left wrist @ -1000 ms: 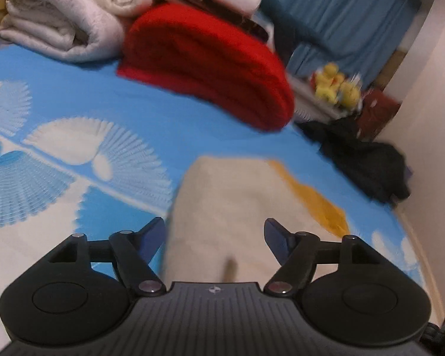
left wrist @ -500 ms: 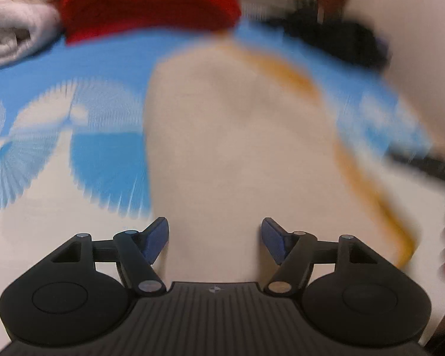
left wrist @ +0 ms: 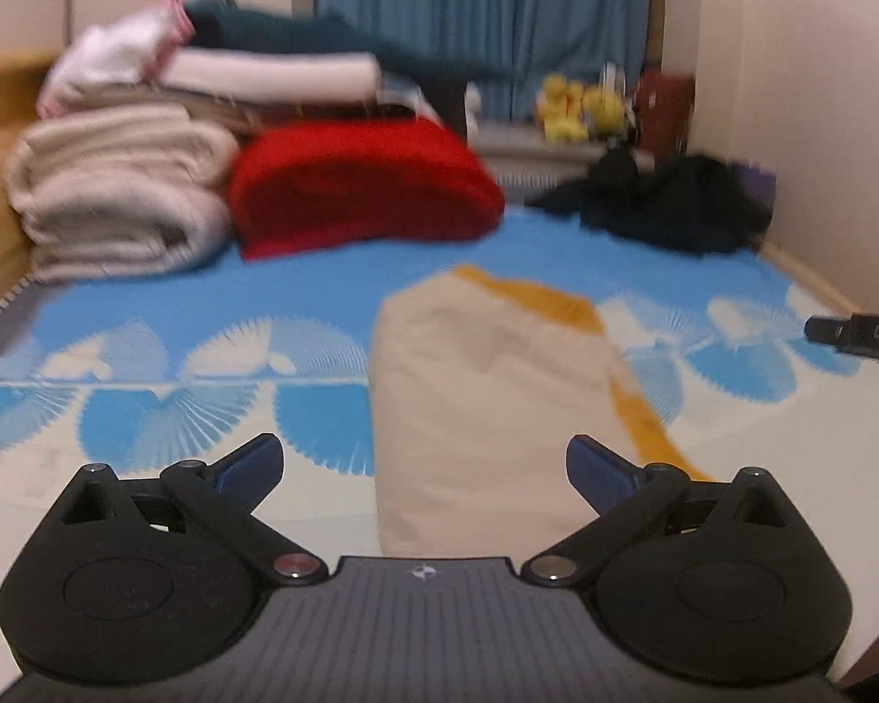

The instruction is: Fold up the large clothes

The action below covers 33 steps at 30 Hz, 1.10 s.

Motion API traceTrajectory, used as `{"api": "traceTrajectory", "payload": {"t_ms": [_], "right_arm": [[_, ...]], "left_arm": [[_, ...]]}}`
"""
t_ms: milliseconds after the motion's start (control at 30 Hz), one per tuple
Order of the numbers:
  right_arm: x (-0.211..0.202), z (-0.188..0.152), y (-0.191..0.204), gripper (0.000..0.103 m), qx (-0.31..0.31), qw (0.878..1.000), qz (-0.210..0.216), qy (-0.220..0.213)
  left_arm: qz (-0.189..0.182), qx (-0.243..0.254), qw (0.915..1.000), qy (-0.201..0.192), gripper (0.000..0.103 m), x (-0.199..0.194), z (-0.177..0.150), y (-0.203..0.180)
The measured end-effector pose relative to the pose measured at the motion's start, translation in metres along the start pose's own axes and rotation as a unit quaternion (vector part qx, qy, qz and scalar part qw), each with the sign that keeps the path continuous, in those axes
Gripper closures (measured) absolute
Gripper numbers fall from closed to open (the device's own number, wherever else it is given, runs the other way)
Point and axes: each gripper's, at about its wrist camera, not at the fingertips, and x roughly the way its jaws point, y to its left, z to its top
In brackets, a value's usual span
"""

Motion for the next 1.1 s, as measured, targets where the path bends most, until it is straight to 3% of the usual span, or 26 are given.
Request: {"api": "traceTrajectory", "payload": {"t_ms": [200,300,400,567,767,1100], "right_arm": [[-0.092,-0.025,0.002,0.054,-0.028,0.998,-0.016,-0.051],[-0.112,-0.053,-0.004,0.053,-0.042,0.998,-0.022,-0.050],[-0.113,-0.074,-0.008,0.053,-0.044,0.998,-0.043,-0.020],[-0.097,-0.074,-0.009,0.053,-0.063,0.997,-0.041,-0.034],[-0.089,-0.077,-0.012,0.053,-0.043,0.999,-0.031,-0.011],[-0.089,-0.080,-0.003,0.053,-0.068,0.998,-0.009,-0.002]], "left_arm": [[0.032,-0.013,0.9984,-0.044,0.000,-0.074,-0.039,-0.030],[0.049,-0.007,0.9984,-0.028,0.000,-0.088,-0.071,-0.046],[0.047,-0.008,0.9988,0.013,0.000,-0.082,-0.084,-0.054],[0.054,-0.011,0.9984,0.009,0.000,-0.068,-0.081,-0.052],[0.066,-0.031,0.9968,0.033,0.000,-0.054,-0.081,-0.048],[0.068,-0.028,0.9967,0.035,0.000,-0.044,-0.082,-0.055]]}}
